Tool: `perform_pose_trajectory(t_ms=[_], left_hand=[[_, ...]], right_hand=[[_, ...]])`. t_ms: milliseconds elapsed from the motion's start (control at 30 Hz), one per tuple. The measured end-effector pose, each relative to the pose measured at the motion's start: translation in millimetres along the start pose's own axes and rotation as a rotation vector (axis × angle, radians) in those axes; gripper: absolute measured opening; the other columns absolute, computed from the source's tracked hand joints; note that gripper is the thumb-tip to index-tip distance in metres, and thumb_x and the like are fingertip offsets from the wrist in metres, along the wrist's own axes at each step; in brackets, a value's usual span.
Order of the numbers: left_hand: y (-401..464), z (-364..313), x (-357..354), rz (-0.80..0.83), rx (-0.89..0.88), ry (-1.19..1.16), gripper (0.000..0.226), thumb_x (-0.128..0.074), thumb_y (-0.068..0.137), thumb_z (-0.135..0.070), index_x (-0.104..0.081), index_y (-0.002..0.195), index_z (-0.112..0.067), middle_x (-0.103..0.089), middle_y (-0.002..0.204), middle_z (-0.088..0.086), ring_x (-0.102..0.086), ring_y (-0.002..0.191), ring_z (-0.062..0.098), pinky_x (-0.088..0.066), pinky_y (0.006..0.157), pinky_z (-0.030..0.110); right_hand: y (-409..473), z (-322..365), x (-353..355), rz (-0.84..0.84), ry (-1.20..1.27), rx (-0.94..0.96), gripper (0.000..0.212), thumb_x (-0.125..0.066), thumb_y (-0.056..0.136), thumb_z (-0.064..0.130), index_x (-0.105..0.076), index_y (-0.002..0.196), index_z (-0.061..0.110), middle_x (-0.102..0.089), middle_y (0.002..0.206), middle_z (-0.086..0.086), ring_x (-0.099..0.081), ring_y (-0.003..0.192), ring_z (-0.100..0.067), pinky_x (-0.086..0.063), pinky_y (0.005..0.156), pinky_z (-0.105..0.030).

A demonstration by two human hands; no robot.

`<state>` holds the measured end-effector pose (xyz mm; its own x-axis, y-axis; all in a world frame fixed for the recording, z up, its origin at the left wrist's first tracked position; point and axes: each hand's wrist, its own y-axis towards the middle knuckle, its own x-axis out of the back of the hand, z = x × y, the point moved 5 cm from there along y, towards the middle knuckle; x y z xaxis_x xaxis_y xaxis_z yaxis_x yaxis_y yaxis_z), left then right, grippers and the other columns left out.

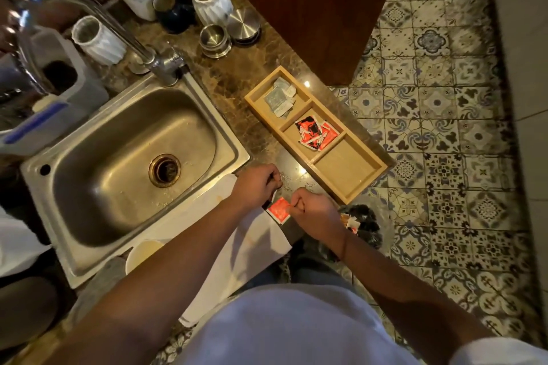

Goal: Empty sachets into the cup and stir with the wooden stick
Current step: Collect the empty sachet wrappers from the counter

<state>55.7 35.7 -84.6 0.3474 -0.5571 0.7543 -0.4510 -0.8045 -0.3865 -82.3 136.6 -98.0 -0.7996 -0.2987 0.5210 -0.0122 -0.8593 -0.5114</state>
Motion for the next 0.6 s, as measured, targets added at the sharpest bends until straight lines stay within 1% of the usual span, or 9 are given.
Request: perform_pose_trajectory(t_ms=[100, 167, 233, 267, 333, 400, 467, 533, 600], left_hand=[[-1, -1, 0, 0.013, 0.003, 0.0, 0.005, -0.067, 0.088, -0.015, -0.071, 0.087, -0.014, -0.076, 0.089, 0.0, -0.068, 0.085, 0.019, -0.041, 0.07, 0.024], [-2, 2, 0, 0.028, 0.039, -0.047, 0.009, -0.066, 0.091, -0.023, -0.067, 0.083, -0.018, -0.072, 0.084, 0.0, -0.065, 0.081, 0.019, -0.039, 0.067, 0.027], [-5, 4, 1, 0.024, 0.065, -0.093, 0.018, -0.064, 0.093, -0.031, -0.06, 0.079, -0.02, -0.065, 0.077, -0.001, -0.061, 0.074, 0.019, -0.038, 0.063, 0.03], [-8, 4, 3, 0.013, 0.075, -0.102, 0.022, -0.061, 0.095, -0.034, -0.058, 0.079, -0.019, -0.063, 0.075, 0.0, -0.059, 0.071, 0.02, -0.039, 0.061, 0.032], [-14, 3, 9, -0.025, 0.104, -0.11, 0.025, -0.055, 0.099, -0.032, -0.056, 0.081, -0.016, -0.06, 0.078, 0.002, -0.057, 0.072, 0.022, -0.04, 0.063, 0.035], [-20, 3, 17, -0.064, 0.14, -0.123, 0.024, -0.052, 0.1, -0.029, -0.058, 0.085, -0.012, -0.063, 0.082, 0.004, -0.059, 0.075, 0.023, -0.043, 0.066, 0.037], [-26, 4, 26, -0.098, 0.152, -0.149, 0.022, -0.053, 0.098, -0.026, -0.064, 0.089, -0.01, -0.068, 0.079, 0.001, -0.064, 0.077, 0.024, -0.048, 0.07, 0.039], [-32, 0, 37, -0.127, 0.143, -0.184, 0.021, -0.056, 0.096, -0.025, -0.071, 0.089, -0.013, -0.066, 0.071, -0.005, -0.067, 0.074, 0.022, -0.05, 0.068, 0.036], [-41, -7, 47, -0.162, 0.13, -0.241, 0.025, -0.058, 0.097, -0.028, -0.072, 0.083, -0.014, -0.068, 0.064, -0.004, -0.065, 0.066, 0.016, -0.047, 0.064, 0.03]], right_hand=[[2, -1, 1, 0.002, 0.037, -0.002, 0.013, -0.068, 0.09, 0.031, -0.062, 0.088, 0.02, -0.055, 0.067, 0.008, -0.055, 0.067, -0.013, -0.051, 0.069, -0.035], [3, -2, 1, 0.004, 0.066, -0.018, 0.014, -0.068, 0.089, 0.033, -0.062, 0.086, 0.022, -0.055, 0.065, 0.009, -0.053, 0.063, -0.009, -0.051, 0.067, -0.034], [4, -2, 3, 0.006, 0.075, -0.019, 0.016, -0.069, 0.088, 0.037, -0.061, 0.084, 0.024, -0.056, 0.064, 0.009, -0.053, 0.058, -0.007, -0.052, 0.061, -0.033], [4, -2, 3, 0.014, 0.064, -0.009, 0.017, -0.069, 0.089, 0.038, -0.061, 0.084, 0.024, -0.056, 0.064, 0.009, -0.053, 0.057, -0.007, -0.052, 0.059, -0.034], [5, 1, 4, 0.046, 0.008, 0.013, 0.018, -0.068, 0.091, 0.039, -0.062, 0.086, 0.023, -0.058, 0.066, 0.009, -0.054, 0.058, -0.009, -0.053, 0.061, -0.036], [5, 4, 5, 0.079, -0.031, 0.012, 0.018, -0.067, 0.092, 0.04, -0.06, 0.084, 0.025, -0.06, 0.069, 0.008, -0.055, 0.06, -0.012, -0.055, 0.063, -0.037], [2, 7, 7, 0.106, -0.033, 0.001, 0.018, -0.066, 0.093, 0.038, -0.059, 0.082, 0.025, -0.063, 0.07, 0.006, -0.057, 0.06, -0.012, -0.055, 0.064, -0.037], [-2, 12, 9, 0.133, -0.004, 0.011, 0.017, -0.066, 0.094, 0.034, -0.064, 0.082, 0.023, -0.065, 0.069, 0.006, -0.058, 0.057, -0.007, -0.053, 0.06, -0.031], [-8, 17, 13, 0.121, 0.055, 0.039, 0.017, -0.067, 0.094, 0.03, -0.067, 0.08, 0.019, -0.066, 0.064, 0.005, -0.057, 0.049, 0.0, -0.048, 0.057, -0.026]])
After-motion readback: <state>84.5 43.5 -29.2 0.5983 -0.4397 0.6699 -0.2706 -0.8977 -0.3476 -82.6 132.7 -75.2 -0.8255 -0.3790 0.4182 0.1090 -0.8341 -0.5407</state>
